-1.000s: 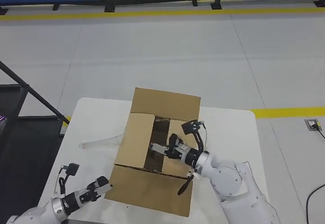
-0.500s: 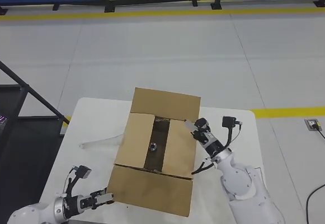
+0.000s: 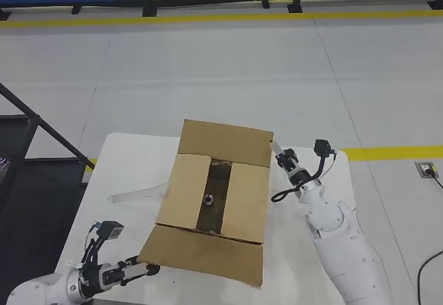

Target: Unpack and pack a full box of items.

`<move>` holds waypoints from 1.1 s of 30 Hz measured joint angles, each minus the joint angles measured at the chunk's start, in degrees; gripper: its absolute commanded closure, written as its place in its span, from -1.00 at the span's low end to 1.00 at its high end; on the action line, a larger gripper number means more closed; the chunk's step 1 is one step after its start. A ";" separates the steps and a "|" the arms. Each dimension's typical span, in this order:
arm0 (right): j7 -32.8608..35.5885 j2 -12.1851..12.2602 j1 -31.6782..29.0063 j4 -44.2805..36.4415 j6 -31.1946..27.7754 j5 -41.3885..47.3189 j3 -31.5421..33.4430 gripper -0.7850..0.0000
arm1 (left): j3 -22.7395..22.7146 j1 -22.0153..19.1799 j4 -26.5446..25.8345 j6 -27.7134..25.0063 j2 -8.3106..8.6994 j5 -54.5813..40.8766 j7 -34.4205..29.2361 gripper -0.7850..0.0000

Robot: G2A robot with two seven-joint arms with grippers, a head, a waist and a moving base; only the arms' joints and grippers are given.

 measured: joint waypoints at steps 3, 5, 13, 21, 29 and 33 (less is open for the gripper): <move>2.96 -0.26 3.96 6.26 -2.94 3.33 -0.38 -1.00 | 0.35 -0.55 -0.15 -0.84 0.02 -1.51 1.05 -1.00; 5.41 -0.47 6.41 10.17 -5.48 5.93 -0.66 -1.00 | 0.66 -0.91 -0.44 -1.01 -0.04 -2.11 2.70 -1.00; 19.22 -0.57 12.49 21.22 -17.07 16.70 -0.33 -1.00 | 1.56 -1.42 -2.15 -1.31 -0.27 4.00 13.14 -1.00; 39.06 0.66 13.07 24.57 -26.65 33.44 2.90 -1.00 | 3.60 -2.16 -3.01 0.49 -0.60 8.43 21.76 -1.00; 51.38 2.61 10.13 17.86 -22.31 44.12 3.47 -1.00 | 6.07 -3.54 -3.71 1.24 -0.83 14.78 27.40 -1.00; 54.85 4.05 7.60 13.27 -18.85 46.95 3.61 -1.00 | 7.97 -4.44 -3.96 2.12 -1.00 19.03 29.98 -1.00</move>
